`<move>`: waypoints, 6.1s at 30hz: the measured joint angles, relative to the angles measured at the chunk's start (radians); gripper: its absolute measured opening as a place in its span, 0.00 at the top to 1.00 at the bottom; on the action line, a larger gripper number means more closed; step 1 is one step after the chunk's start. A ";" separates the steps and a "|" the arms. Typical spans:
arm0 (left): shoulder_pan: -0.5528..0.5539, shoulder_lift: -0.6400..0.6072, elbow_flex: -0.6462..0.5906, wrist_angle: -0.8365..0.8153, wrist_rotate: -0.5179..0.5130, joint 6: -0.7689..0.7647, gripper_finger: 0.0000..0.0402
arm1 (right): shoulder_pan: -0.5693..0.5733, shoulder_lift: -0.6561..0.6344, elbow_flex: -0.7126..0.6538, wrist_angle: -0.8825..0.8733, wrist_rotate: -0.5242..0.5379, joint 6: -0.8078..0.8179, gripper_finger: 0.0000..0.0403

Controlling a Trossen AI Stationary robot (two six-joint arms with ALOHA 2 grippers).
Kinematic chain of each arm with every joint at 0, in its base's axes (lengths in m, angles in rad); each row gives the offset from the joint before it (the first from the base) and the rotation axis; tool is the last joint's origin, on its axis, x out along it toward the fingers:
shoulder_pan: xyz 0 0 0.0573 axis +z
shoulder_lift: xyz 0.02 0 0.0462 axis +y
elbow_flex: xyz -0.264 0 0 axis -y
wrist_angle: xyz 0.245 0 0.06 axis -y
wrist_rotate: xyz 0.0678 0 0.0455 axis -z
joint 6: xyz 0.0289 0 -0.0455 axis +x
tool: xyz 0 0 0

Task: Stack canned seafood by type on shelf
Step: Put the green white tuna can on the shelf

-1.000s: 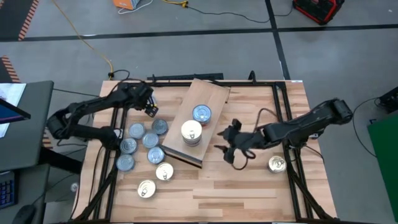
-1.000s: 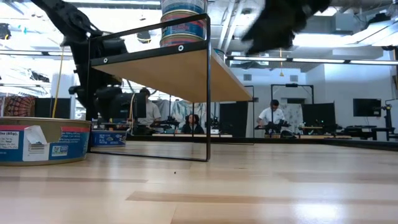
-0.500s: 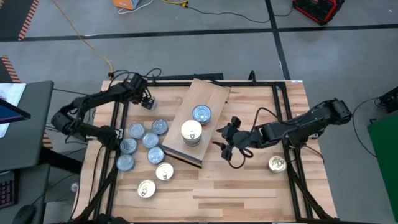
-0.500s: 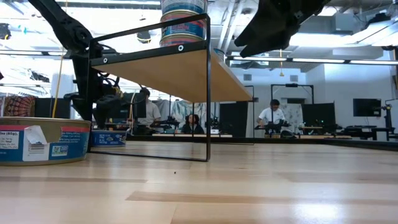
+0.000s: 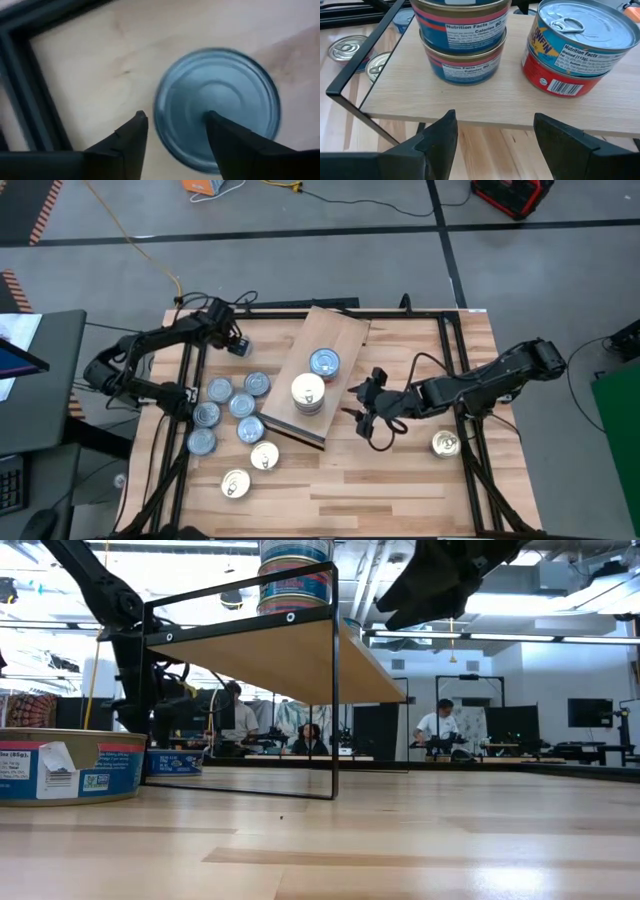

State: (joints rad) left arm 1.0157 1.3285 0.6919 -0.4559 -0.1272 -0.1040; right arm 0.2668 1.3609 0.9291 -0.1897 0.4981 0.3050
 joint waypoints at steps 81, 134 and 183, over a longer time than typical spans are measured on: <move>-0.462 -0.189 0.043 -0.383 -0.060 0.190 0.80 | 0.006 0.000 -0.017 0.026 0.000 0.019 0.29; -0.385 -0.075 0.042 -0.100 -0.384 0.379 0.71 | -0.011 0.000 -0.016 0.026 0.000 -0.003 0.29; -0.302 0.141 -0.044 0.100 -0.536 0.486 0.62 | 0.002 0.000 -0.016 0.056 -0.002 -0.016 0.29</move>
State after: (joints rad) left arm 0.7139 1.4692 0.6479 -0.3555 -0.6633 0.3824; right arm 0.2684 1.3609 0.9131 -0.1341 0.4957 0.2890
